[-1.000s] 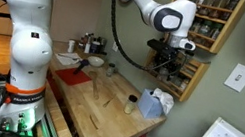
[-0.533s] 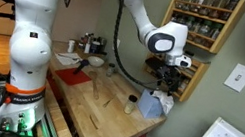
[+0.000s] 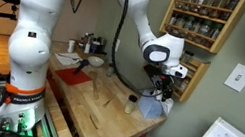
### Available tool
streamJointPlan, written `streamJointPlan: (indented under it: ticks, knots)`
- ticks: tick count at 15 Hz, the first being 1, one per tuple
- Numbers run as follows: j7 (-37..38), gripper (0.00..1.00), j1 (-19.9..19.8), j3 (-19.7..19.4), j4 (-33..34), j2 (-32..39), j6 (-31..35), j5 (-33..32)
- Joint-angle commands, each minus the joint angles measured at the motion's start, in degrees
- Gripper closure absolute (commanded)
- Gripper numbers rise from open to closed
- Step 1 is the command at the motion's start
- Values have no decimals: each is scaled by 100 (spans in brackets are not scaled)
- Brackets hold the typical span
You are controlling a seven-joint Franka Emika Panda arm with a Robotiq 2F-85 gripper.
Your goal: Take a tissue out of the box and use it to wipe the table
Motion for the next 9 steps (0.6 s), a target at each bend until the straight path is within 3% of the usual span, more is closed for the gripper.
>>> streamJointPlan:
  ticks: [1, 6, 9]
  knots:
    - [-175, 56, -203, 212, 28, 133, 186, 459]
    - [-369, 96, -311, 322, 19, 100, 153, 736]
    - [-197, 100, -352, 207, -75, -163, 184, 518]
